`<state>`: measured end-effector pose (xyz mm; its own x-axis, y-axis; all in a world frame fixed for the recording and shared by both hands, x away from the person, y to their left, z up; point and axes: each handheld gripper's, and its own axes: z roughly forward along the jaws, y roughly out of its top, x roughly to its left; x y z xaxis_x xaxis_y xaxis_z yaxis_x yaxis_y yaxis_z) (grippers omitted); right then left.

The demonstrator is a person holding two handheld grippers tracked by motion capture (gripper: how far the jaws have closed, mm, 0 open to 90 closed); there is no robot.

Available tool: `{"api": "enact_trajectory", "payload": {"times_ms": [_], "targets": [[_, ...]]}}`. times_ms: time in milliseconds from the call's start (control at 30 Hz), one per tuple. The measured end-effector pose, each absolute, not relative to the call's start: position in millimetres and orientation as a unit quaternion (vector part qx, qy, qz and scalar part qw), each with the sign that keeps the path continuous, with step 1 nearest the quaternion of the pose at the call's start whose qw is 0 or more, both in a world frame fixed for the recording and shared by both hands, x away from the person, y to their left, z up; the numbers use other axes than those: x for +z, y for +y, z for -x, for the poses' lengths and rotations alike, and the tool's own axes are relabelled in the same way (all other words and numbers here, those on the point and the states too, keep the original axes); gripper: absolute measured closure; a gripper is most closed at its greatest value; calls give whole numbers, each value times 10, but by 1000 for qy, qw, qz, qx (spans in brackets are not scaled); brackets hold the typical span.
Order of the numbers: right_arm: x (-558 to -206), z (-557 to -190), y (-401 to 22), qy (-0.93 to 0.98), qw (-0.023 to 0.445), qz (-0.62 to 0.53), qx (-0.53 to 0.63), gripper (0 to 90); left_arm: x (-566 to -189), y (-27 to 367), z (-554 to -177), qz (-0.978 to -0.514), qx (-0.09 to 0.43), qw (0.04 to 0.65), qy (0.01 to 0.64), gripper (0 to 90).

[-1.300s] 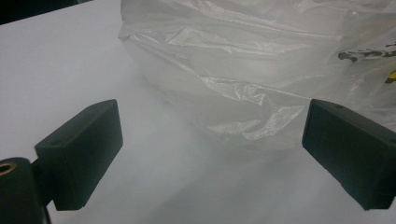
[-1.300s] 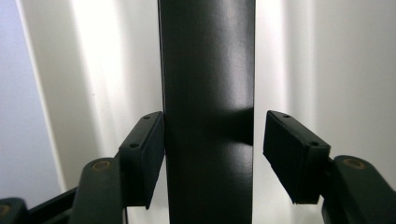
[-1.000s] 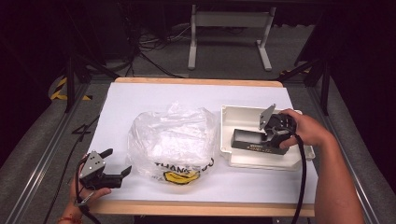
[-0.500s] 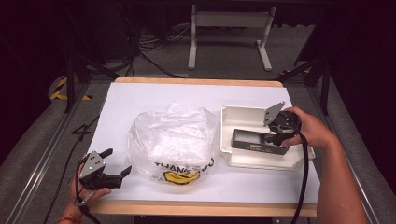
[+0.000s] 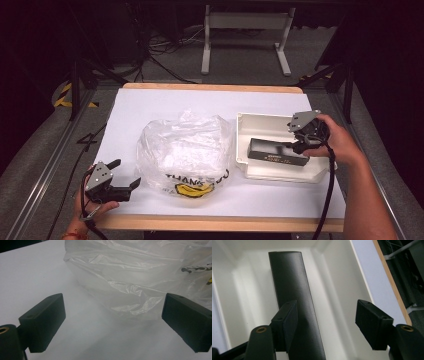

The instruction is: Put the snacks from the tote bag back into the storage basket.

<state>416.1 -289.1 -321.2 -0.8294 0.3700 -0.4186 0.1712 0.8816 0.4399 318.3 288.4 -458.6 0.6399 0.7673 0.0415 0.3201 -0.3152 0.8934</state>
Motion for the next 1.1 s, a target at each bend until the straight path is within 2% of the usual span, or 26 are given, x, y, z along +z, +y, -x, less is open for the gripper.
{"api": "enact_trajectory", "payload": {"times_ms": [1100], "targets": [[-3216,-3738,-3169,872,322,-243,278,245,-4519,2919,-3142,-759,252,488,351,60]]}}
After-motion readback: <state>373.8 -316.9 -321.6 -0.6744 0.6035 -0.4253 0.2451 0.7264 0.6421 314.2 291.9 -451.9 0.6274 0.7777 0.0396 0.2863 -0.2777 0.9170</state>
